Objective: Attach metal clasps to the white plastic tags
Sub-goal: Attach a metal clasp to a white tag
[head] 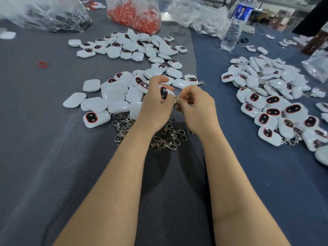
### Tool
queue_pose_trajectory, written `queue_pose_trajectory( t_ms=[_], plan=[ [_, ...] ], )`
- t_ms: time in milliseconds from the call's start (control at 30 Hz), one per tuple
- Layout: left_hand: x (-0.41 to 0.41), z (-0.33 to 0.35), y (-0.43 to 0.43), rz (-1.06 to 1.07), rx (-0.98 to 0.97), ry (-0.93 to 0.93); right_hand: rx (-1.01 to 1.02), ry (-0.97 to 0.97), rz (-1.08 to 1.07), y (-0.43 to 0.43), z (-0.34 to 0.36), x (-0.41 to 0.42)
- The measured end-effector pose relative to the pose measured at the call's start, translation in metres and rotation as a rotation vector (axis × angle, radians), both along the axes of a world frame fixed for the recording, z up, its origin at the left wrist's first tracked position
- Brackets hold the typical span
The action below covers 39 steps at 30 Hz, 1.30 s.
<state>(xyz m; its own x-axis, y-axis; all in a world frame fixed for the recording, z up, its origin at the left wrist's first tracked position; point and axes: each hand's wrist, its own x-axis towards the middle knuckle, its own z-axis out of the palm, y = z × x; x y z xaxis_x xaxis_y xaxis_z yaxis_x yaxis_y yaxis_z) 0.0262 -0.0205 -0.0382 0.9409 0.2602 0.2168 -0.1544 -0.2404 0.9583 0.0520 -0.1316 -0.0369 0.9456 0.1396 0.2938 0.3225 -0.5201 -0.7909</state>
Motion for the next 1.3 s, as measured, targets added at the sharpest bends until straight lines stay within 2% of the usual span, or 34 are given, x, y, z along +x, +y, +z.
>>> queue_pose_trajectory(
  t_ms=[333, 700, 967, 1233, 1300],
  plan=[
    [0.0012, -0.0009, 0.001, 0.02, -0.087, -0.021, -0.082, -0.059, 0.068, -0.0005, 0.001, -0.0021],
    [0.0034, -0.0058, 0.0016, 0.002, 0.067, -0.022, -0.191, -0.061, 0.077, -0.0005, 0.0019, -0.0029],
    [0.0057, -0.0074, 0.0, -0.01, 0.091, -0.052, -0.254, -0.035, 0.074, 0.001, 0.0059, -0.0055],
    [0.0059, -0.0088, -0.0012, -0.006, 0.073, -0.047, -0.291, -0.017, 0.057, 0.0032, 0.0062, -0.006],
    [0.0063, -0.0071, -0.0026, 0.04, 0.015, -0.055, -0.207, -0.014, 0.047, 0.0052, 0.0048, -0.007]
  ],
)
